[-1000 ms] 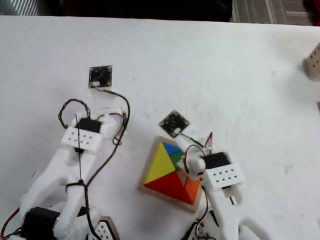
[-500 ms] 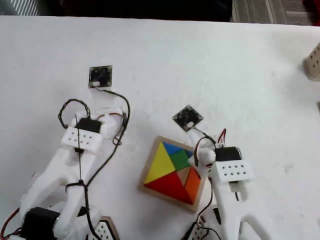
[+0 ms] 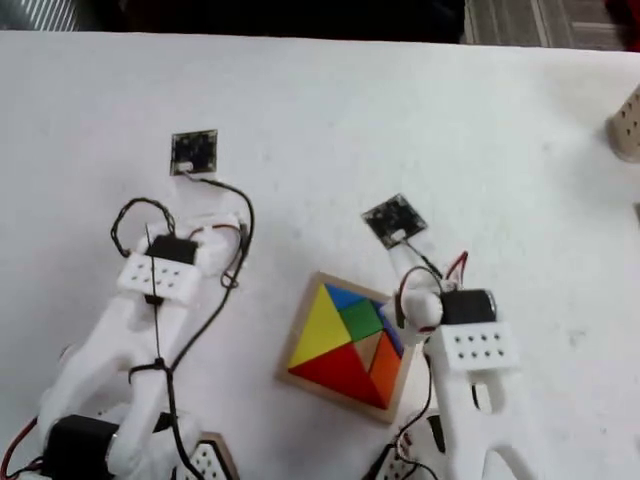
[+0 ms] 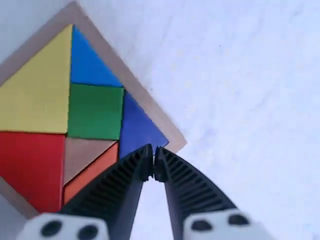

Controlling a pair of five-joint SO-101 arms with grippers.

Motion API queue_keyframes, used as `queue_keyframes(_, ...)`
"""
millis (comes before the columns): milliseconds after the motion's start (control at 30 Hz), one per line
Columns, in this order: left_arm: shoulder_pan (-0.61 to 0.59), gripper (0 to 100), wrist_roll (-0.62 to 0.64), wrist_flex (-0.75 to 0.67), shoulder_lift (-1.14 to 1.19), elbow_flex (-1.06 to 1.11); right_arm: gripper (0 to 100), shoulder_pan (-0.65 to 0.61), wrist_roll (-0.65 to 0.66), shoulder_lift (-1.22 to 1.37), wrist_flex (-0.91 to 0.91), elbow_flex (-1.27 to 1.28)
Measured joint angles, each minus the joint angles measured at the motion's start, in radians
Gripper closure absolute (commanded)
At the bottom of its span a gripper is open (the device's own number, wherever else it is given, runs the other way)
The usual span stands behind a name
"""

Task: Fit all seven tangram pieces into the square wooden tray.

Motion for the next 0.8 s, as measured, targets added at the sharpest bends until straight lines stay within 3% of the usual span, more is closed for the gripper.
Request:
queue_keyframes(167, -0.040, 98, -0.087, 0.000, -0.034, 0.014, 98.1, 0.044, -0.107, -0.292, -0.023, 0.118)
queue_keyframes(333, -0.072, 98, -0.173, 0.000, -0.189, 0.149, 93.2, 0.044, -0.061, -0.519, -0.031, 0.264)
queue_keyframes(500, -0.098, 98, -0.265, -0.035, -0.361, 0.327, 90.4, 0.017, -0.034, -0.555, -0.031, 0.384)
queue_keyframes(667, -0.184, 98, -0.282, -0.041, -0.549, 0.474, 90.4, 0.023, -0.181, -0.559, -0.015, 0.393)
queue_keyframes(800, -0.249, 98, -0.282, -0.041, -0.717, 0.594, 90.5, 0.023, -0.209, -0.559, -0.008, 0.425)
